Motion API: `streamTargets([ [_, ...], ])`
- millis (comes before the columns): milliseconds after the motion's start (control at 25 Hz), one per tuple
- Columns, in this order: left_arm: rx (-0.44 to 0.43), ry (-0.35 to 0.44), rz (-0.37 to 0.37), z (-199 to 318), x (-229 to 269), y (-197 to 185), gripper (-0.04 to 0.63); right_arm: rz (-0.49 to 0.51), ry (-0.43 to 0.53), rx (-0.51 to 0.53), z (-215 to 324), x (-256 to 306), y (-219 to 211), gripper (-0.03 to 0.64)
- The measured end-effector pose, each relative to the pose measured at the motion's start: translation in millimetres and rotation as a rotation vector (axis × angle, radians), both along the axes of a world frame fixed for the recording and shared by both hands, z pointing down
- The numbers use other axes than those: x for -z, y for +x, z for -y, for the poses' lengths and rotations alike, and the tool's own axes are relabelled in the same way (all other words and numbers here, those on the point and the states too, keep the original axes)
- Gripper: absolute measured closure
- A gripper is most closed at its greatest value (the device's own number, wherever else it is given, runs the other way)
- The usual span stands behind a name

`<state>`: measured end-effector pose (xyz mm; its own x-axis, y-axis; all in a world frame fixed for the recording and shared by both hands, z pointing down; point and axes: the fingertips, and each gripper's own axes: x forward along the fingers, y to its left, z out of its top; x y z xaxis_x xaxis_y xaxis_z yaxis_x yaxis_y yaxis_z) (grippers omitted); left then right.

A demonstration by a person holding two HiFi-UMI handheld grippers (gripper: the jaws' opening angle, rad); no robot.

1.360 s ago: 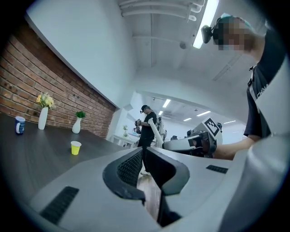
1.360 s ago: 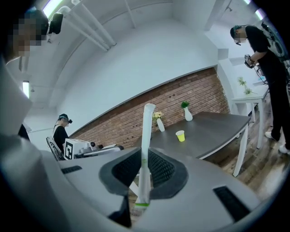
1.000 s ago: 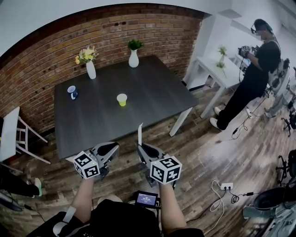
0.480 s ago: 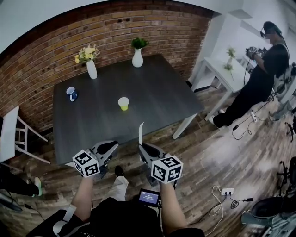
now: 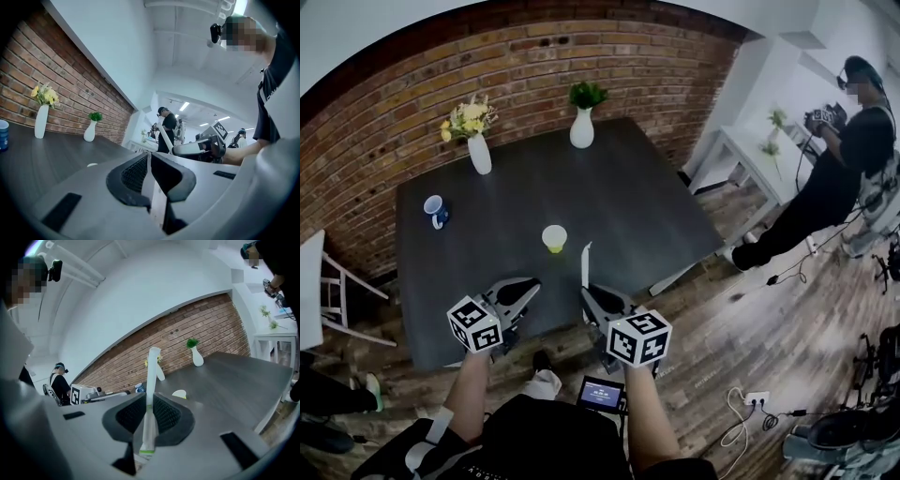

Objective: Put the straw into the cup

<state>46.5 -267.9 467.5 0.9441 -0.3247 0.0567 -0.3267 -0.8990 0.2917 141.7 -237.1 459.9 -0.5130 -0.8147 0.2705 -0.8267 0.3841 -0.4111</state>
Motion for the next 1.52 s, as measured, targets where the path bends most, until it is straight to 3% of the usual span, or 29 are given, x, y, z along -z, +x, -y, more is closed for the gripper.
streamTargets([
  [400, -0.042, -0.003, -0.015, 89.4, 6.5, -9.6, 0.566, -0.004, -0.019, -0.008, 87.6, -0.2, -18.8, 0.566],
  [800, -0.053, -0.031, -0.027, 120.0, 1.5, 8.7, 0.565, 0.0, -0.029, 0.047, 129.3, -6.3, -13.0, 0.566],
  [1000, -0.042, -0.066, -0.096, 128.1, 13.8, 24.1, 0.561, -0.022, -0.005, 0.117, 143.3, -1.5, -2.5, 0.566],
  [1520, -0.026, -0.026, -0.012, 150.6, 26.0, 69.2, 0.557, -0.019, 0.039, 0.29, 163.2, 3.1, 0.9, 0.566],
])
